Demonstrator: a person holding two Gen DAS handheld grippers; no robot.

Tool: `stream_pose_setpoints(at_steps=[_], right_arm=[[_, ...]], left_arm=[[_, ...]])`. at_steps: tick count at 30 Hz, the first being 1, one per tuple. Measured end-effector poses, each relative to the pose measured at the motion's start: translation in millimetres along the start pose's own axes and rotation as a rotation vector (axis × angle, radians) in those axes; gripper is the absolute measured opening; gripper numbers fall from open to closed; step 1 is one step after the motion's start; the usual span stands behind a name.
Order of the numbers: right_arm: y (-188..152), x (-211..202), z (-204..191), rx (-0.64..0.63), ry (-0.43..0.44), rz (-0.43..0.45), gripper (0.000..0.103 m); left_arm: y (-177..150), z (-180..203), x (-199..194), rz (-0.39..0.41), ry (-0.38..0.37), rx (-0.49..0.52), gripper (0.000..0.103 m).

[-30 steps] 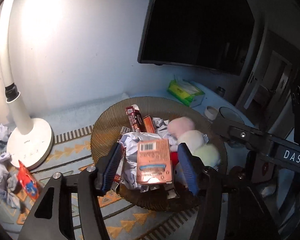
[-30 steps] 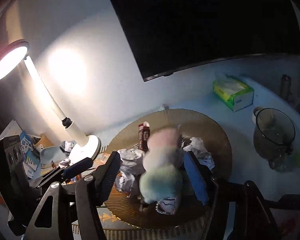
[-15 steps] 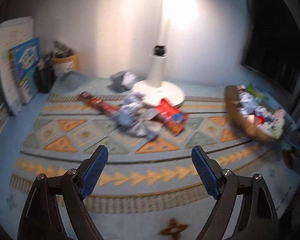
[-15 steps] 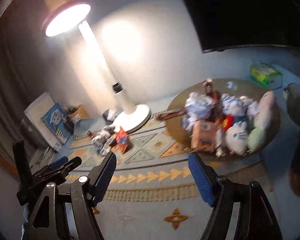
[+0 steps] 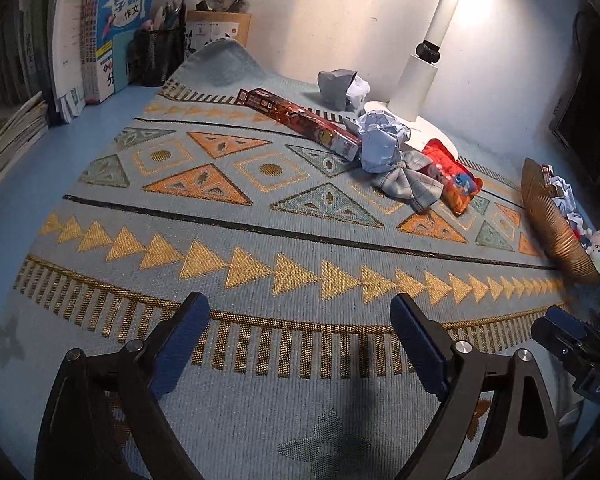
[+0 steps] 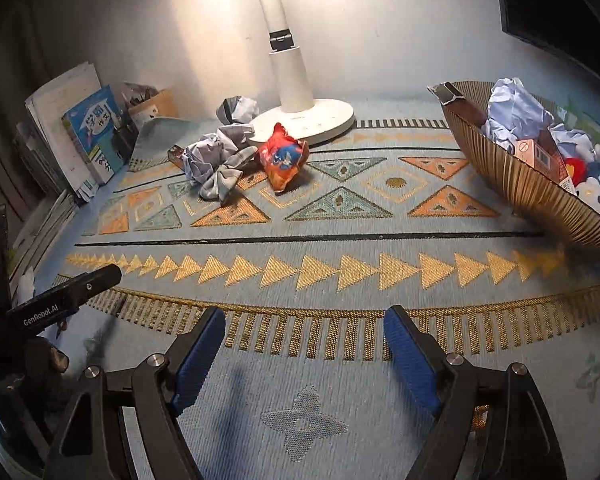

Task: Organize objects
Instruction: 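Withdraw both open grippers from the bowl back over the rug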

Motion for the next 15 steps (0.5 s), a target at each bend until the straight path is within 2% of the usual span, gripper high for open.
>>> stream_pose_setpoints(at_steps=[7,15], right_arm=[[-1.4,11.4,-7.1,-0.033,0.032,-0.058,0.083],[-1.3,13.6,-4.8,-0.018,0.025,-0.067,0.084]], left_arm=[[-2.8,0.9,0.5,-0.004,-0.008,0.006,0.096],[-2.4,1.7,0.4,-0.004,-0.008,0.005,0.096]])
Point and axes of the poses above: each gripper's, at about its wrist camera, not at the fingertips, and x roughly the way its jaws point, z to its right, y to its top, the point moved 8 cm from there along x, roughly the way its jaws point, and after that the axes turned 3 degrees about -z, right-handed, at the moved point
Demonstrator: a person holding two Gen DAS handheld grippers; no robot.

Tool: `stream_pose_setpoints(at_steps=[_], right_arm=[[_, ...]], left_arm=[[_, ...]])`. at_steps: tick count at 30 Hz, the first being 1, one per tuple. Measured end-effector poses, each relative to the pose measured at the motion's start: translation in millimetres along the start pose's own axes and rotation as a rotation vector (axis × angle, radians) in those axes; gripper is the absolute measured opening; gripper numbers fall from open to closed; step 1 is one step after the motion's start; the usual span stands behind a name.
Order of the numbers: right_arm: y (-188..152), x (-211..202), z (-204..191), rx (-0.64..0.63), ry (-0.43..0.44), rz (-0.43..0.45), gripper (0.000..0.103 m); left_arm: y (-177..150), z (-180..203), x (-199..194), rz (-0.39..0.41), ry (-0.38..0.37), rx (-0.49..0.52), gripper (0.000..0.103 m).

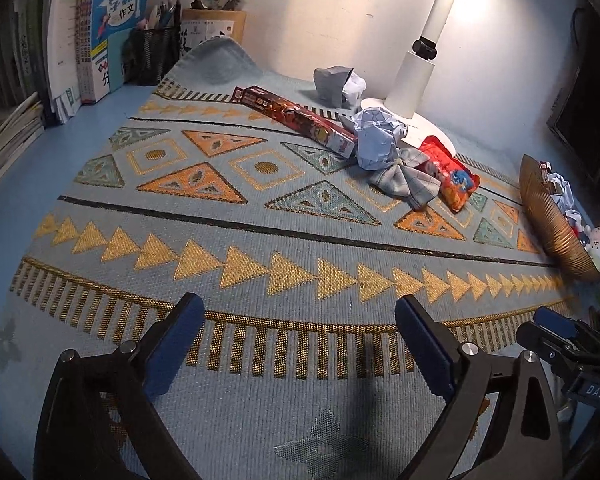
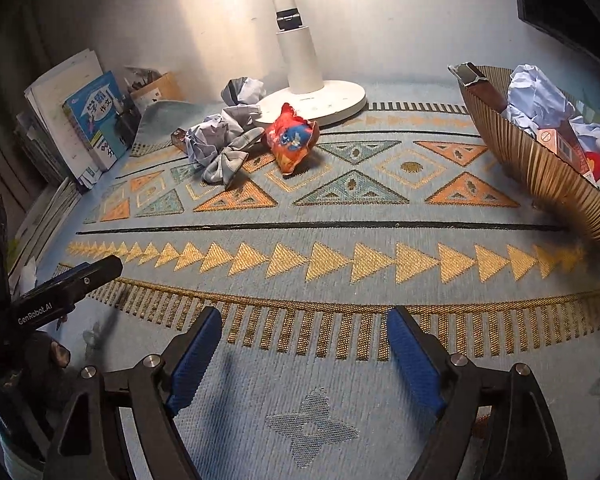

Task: Organize objects
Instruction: 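Withdraw both open grippers from the bowl back over the rug, then lower the left gripper to the long red snack box while the right approaches the red candy bag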

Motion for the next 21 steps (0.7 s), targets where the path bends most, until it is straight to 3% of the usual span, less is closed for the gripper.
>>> stream_pose_setpoints(at_steps=[21], right_arm=[[-0.3,-2.6,1.5,0.012,-0.002,0.006,0.087]], left_arm=[[3.3,0.7,2.2,-0.015,0.005,0.013,0.097]])
Point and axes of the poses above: each gripper's, at about its wrist camera, not at the fingertips, and x roughly the way its jaws point, z to its right, y to its top, the point moved 8 cm from there along x, roughly the way its jaws point, and after that the axes turned 3 degrees about -z, right-handed, at the moved point
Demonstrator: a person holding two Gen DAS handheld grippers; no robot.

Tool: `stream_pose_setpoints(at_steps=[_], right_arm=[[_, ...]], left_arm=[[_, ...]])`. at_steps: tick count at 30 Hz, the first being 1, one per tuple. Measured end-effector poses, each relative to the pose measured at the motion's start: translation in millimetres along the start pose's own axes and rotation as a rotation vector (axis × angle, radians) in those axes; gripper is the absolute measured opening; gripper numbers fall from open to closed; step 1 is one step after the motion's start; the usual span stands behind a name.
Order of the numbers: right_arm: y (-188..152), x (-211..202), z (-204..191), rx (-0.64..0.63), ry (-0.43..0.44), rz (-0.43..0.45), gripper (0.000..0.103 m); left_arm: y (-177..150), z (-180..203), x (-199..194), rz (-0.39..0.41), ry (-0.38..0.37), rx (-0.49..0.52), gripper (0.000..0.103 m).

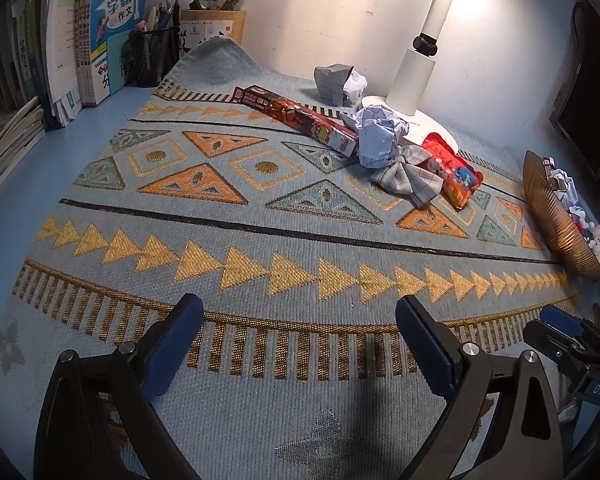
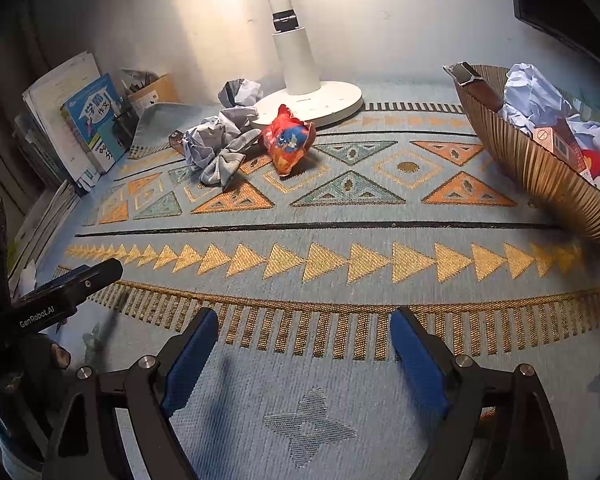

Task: Organize objects
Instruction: 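Lower the left gripper to the long red snack box while the right approaches the red candy bag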

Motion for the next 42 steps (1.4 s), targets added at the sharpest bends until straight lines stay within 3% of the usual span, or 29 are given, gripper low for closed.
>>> stream_pose_setpoints(at_steps=[2,6,9,11,15,18,19,20,21,22,23,26,29,34,38,42], right_arm=[[-0.7,0.1,0.3,0.004,0.011,-0.006,0.087],[3.8,4.0,0.5,0.014,0.037,-0.032,0.088],[27.7,9.7,-4.9,0.045,0.112,-0.046,0.088],[56.5,12.9,-5.7,0.052,0.085,-0.025,0.088],[107.3,38.2,-7.5,0.039,0.047,0.004,0.087],[126.9,65.8,-9.9,0.010,0.045,-0.001,0.074],[130.7,73.0,-11.4,0.004,0.049,-0.004,0.071],[133.7,80.2,-12.5,0.001,0.051,-0.008,0.066],[135.5,86.7,-13.7,-0.002,0.055,-0.013,0.056],[136.1,92.1,-16.2,-0.007,0.066,-0.019,0.048],[134.5,95.6,-18.5,-0.009,0.077,-0.026,0.038],[128.5,86.3,-19.8,-0.001,0.087,-0.001,0.024],[116.8,61.2,-16.9,0.061,0.121,0.000,0.022],[64.9,6.7,-12.9,0.108,0.187,-0.023,0.020],[11.9,-20.8,-1.2,0.128,0.175,-0.051,0.020],[-17.9,-36.3,6.8,0.111,0.155,-0.023,0.024]], left_arm=[[9.1,2.0,0.2,-0.012,-0.047,0.016,0.097],[65.3,-3.2,-1.8,0.065,-0.026,0.020,0.097],[113.2,-14.0,25.2,0.074,-0.046,-0.092,0.096],[133.5,-22.1,51.9,0.052,-0.065,-0.194,0.096],[150.9,-22.7,94.1,0.018,-0.078,-0.261,0.093],[151.5,-13.1,104.8,0.032,-0.029,-0.208,0.088],[150.3,-9.0,107.6,0.029,-0.011,-0.181,0.085],[149.8,-6.2,107.9,0.034,0.014,-0.156,0.075],[148.4,-2.0,108.4,0.033,0.003,-0.134,0.051],[147.2,2.7,107.9,0.032,-0.042,-0.119,0.039],[145.1,5.0,106.5,0.023,-0.085,-0.120,0.031],[134.5,4.8,94.1,-0.009,-0.152,-0.103,0.018],[111.2,5.1,68.4,-0.047,-0.223,-0.083,0.017],[46.1,15.5,15.6,-0.123,-0.252,0.004,0.017],[8.6,21.2,-11.8,-0.153,-0.223,0.051,0.017],[-13.0,27.9,-25.8,-0.128,-0.179,0.114,0.017]])
Point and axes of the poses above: each gripper's, at about its wrist camera, not at the fingertips, and x roughly the way its jaws point, z to its right, y to its top, the point moved 8 cm from there along x, roughly the way its jaws point, and after that the axes turned 3 degrees about -z, right-handed, at the moved point
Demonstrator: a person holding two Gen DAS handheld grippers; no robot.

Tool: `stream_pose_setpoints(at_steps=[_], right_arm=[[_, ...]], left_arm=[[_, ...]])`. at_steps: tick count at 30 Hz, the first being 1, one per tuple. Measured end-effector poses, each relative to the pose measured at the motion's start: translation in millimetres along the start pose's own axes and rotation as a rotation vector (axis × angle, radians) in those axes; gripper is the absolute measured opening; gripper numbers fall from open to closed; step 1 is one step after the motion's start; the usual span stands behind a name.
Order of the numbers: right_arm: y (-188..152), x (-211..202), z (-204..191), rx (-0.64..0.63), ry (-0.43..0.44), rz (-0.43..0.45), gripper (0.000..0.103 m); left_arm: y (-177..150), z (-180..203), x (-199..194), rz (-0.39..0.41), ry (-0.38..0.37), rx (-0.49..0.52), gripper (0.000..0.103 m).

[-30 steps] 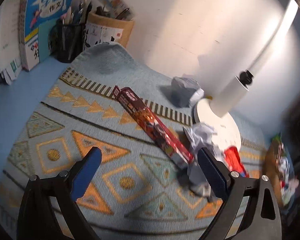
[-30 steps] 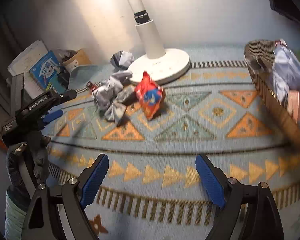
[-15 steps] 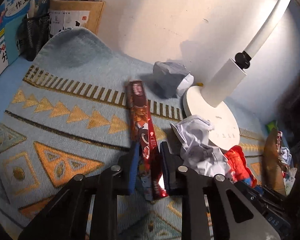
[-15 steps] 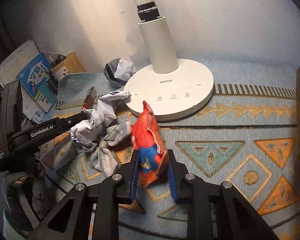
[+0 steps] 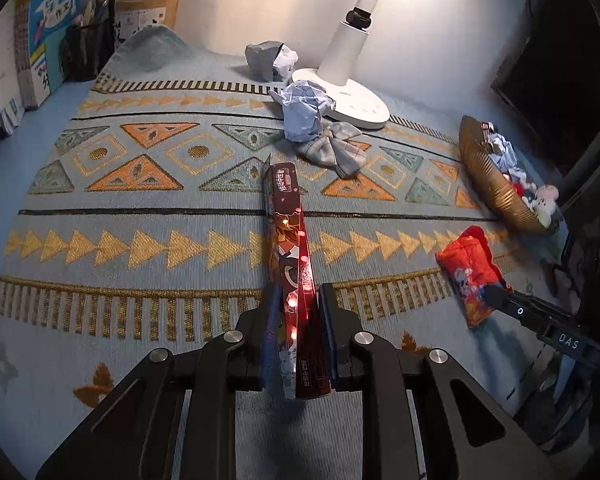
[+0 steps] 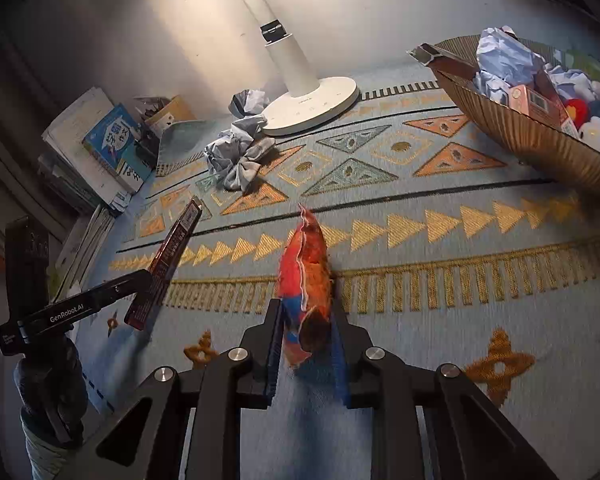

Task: Organize objects
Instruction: 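Lower the left gripper to the long red snack box while the right approaches the red candy bag, then close the left gripper on the red box while the right closes on the candy bag, then carry the red box and candy bag over the glass bowl with both grippers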

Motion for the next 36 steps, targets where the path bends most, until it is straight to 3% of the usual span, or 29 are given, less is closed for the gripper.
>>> stream_pose_setpoints(at_steps=[2,5,11,15,20,22,24,26,36], right_arm=[[-7.3,-0.9,6.9,-0.011,-0.029,-0.011,0.033],[-7.6,-3.4,17.6,-0.012,-0.054,-0.023,0.067],[11.2,3.1,18.7,-0.069,-0.098,-0.004,0.078],[14.0,21.9,10.2,-0.137,-0.136,-0.021,0.080],[8.9,29.7,2.1,-0.223,-0.217,-0.030,0.080],[9.2,30.4,2.4,-0.223,-0.233,-0.025,0.075],[10.0,27.7,4.7,-0.214,-0.244,-0.008,0.054],[9.0,25.3,2.2,-0.212,-0.198,0.002,0.040],[6.4,13.7,-10.2,-0.247,-0.123,0.055,0.037]], left_arm=[[-3.6,2.4,-2.0,0.023,0.017,0.003,0.017],[1.8,1.4,9.4,0.064,0.054,-0.012,0.042],[9.5,-0.1,24.3,0.098,0.014,-0.105,0.051],[12.9,5.5,28.0,0.119,0.022,-0.121,0.065],[14.0,17.1,36.8,0.115,0.169,-0.019,0.065],[14.4,14.4,35.3,0.122,0.165,-0.030,0.056],[14.6,8.1,31.6,0.136,0.138,-0.064,0.036],[14.2,4.7,30.9,0.140,0.107,-0.086,0.020],[13.6,2.5,18.6,0.206,0.047,-0.132,0.016]])
Point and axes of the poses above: each gripper's, at about its wrist camera, not at the fingertips, and x roughly the way its jaws point, z to its right, y to its top, the point moved 8 cm from there along x, roughly the way its jaws point, and after that the axes turned 3 degrees about -z, right-handed, at the moved point
